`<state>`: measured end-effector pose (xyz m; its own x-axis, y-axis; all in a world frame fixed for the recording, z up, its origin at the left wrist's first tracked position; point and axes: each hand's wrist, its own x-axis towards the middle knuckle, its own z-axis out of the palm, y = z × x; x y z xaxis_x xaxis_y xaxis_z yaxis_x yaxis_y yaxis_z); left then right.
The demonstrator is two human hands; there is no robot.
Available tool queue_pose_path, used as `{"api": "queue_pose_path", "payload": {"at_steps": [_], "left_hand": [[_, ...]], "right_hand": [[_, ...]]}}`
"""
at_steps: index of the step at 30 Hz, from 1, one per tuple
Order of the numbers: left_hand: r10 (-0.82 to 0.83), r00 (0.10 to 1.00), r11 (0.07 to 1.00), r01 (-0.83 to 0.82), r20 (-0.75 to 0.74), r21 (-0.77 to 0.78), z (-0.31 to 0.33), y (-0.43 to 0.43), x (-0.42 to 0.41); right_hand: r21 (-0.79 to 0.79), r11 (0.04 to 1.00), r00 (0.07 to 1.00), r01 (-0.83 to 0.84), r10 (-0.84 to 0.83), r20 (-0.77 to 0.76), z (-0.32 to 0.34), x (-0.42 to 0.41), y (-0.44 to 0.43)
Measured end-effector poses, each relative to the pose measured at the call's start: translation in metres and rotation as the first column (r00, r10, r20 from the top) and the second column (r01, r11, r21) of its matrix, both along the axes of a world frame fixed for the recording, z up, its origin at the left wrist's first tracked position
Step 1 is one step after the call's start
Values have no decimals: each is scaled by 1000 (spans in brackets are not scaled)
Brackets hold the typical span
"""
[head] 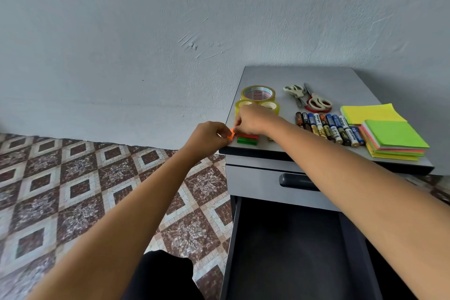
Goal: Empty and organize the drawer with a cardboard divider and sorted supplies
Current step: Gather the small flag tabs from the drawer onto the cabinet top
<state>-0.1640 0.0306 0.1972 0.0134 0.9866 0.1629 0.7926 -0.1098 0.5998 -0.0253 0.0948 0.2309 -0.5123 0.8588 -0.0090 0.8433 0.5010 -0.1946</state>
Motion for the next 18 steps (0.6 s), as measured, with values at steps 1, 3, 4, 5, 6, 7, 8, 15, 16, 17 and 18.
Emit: {"api": "queue_pose_path", "payload": {"at_steps": [1, 3, 4, 5, 6, 7, 8, 15, 16, 17, 18], "left_hand": [[2, 1000, 1000, -2, -3, 6, 0, 0, 0], [5, 1000, 1000, -5, -5, 14, 0, 0, 1], [6, 1000, 1000, -6, -3, 15, 0, 1, 1], [8, 1000, 1000, -8, 1, 17, 0, 1, 1], [11, 1000, 1000, -11, 5, 19, -1, 0, 2], [16, 1000, 1000, -16, 9, 21, -1, 0, 2], [19, 1000, 1000, -20, 11, 22, -2, -1, 2], [49, 992, 999, -49, 117, -5, -3, -11, 6], [54, 990, 998, -56, 131, 8, -4, -16, 8], [61, 991, 997, -66, 123, 38, -6, -21, 10], [72, 992, 993, -81, 103, 82, -10, -29, 14]], "right_hand": [[3, 1000, 1000, 5, -5, -8, -1, 0, 0], [12, 1000, 1000, 12, -12, -27, -2, 2, -1], [18, 1000, 999, 14, -14, -35, -2, 2, -1], [25, 1000, 999, 15, -14, -43, -2, 3, -1], [35, 999, 999, 15, -13, -53, -2, 4, -2], [44, 999, 998, 14, -11, -68, -2, 5, -3], [54, 998, 996, 10, -5, -90, -1, 6, -4], [121, 988, 940, 101, -54, -338, 6, 35, -31], [128, 985, 914, 117, -56, -401, 5, 45, -41], [121, 984, 887, 127, -58, -458, 3, 56, -53], [103, 986, 862, 133, -64, -503, -3, 68, -66]]}}
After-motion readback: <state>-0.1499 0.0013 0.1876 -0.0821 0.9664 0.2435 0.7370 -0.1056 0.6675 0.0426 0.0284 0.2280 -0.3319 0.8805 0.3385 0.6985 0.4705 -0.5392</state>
